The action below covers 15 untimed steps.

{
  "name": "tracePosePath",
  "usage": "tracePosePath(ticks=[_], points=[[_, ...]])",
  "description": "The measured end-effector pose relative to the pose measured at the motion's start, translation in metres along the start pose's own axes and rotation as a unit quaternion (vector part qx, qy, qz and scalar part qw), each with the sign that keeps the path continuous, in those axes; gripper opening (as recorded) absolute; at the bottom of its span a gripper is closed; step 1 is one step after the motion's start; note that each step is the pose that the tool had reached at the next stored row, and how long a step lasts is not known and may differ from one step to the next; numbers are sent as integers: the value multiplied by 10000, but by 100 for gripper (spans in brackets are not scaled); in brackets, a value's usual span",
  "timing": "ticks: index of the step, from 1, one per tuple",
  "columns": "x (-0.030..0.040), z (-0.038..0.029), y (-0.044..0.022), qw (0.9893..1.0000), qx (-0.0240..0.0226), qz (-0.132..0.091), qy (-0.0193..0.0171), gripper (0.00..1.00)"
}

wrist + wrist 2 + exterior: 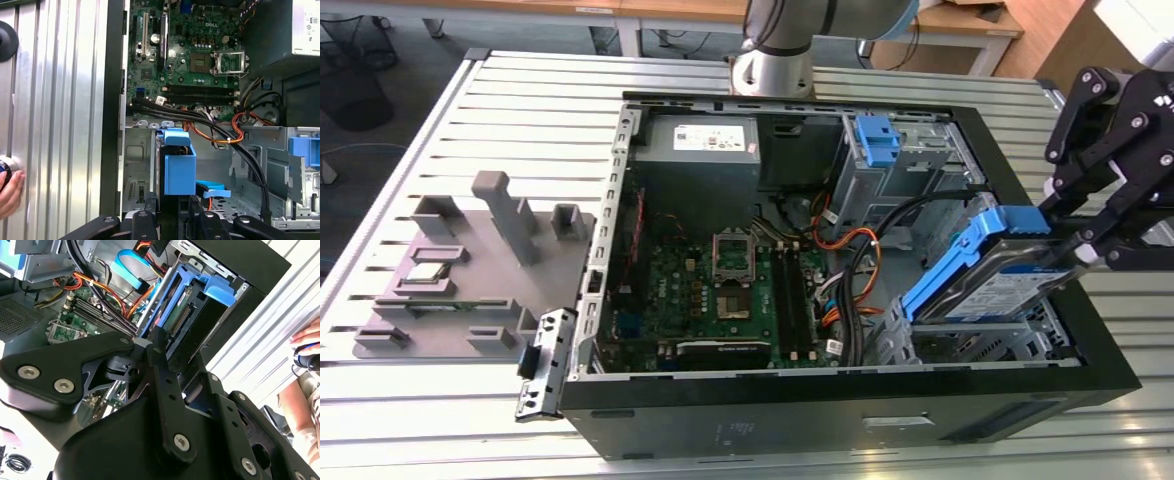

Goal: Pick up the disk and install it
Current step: 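Insert the disk into the insertion slot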

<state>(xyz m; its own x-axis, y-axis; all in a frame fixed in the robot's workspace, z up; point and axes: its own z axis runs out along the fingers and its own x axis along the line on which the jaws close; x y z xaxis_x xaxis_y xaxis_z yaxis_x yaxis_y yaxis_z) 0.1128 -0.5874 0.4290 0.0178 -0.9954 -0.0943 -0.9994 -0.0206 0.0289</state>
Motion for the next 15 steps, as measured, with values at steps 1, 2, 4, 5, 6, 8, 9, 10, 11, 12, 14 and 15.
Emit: tracePosePath(ticks=[1, 2, 4, 5, 6, 8, 9, 10, 11, 12, 14, 15], points=[[2, 18, -1, 10000, 1, 0, 0, 35], [3, 36, -1, 10000, 2, 0, 0, 35], [7, 72, -2, 10000, 5, 0, 0, 35], [9, 91, -3, 10000, 7, -1, 0, 35], [10, 109, -3, 10000, 8, -1, 0, 35], [14, 144, -4, 10000, 10, -1, 0, 35], [16, 162, -5, 10000, 11, -1, 1, 35], [17, 180, -5, 10000, 12, -1, 1, 35], [19, 198, -6, 10000, 13, -1, 1, 35], [21, 218, -6, 10000, 13, -1, 0, 35], [24, 253, -7, 10000, 14, -1, 1, 35], [25, 269, -8, 10000, 14, -1, 0, 35]])
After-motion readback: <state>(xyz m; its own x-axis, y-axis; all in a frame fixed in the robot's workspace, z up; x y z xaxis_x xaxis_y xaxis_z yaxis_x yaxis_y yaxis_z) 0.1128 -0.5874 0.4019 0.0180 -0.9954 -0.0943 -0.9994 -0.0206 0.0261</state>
